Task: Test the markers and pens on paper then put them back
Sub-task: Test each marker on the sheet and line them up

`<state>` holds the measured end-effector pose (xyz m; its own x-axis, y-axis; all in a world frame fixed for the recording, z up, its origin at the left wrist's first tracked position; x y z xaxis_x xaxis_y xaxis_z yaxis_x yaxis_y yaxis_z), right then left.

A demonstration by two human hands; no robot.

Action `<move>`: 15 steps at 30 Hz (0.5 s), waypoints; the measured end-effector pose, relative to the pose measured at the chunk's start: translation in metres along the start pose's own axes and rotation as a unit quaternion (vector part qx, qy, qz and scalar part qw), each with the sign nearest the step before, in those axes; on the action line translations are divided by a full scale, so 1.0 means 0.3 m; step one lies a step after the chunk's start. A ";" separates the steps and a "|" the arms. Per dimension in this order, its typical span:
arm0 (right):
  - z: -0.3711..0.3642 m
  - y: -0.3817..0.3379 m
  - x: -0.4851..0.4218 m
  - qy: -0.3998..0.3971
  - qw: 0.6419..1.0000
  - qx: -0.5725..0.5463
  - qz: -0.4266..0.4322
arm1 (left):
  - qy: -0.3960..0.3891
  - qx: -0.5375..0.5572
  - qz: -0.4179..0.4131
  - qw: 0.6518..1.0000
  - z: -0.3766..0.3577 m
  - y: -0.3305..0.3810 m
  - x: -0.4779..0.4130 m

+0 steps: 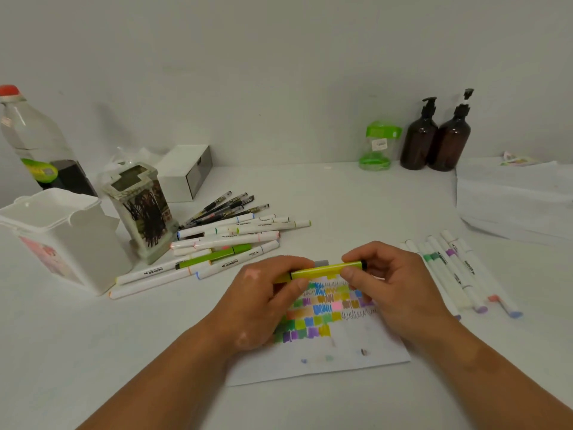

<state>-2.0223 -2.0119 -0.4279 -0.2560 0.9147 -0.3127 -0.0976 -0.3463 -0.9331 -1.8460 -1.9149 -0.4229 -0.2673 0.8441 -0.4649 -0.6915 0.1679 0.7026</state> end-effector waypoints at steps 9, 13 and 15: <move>-0.069 -0.008 0.034 -0.104 0.991 -0.084 -0.032 | -0.067 -0.041 -0.082 0.994 -0.066 0.051 0.012; -0.081 -0.002 0.043 -0.117 0.986 -0.109 -0.041 | -0.060 -0.039 -0.093 0.993 -0.063 0.062 0.010; -0.080 0.006 0.036 -0.099 0.987 -0.116 -0.052 | -0.063 -0.048 -0.084 0.993 -0.065 0.055 0.014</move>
<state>-2.0022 -1.9977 -0.4371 -0.4420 0.8759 -0.1935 0.0835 -0.1747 -0.9811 -1.8716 -1.9187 -0.4237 -0.0607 0.8668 -0.4950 -0.7819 0.2670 0.5634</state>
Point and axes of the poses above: each hand's wrist, its own x-axis away from the middle knuckle, its own z-axis out of the back of the hand, y = z × x, the point moved 7 cm from there along -x, towards the middle knuckle, and after that the axes turned 15 degrees about y, right-handed, at the moved point
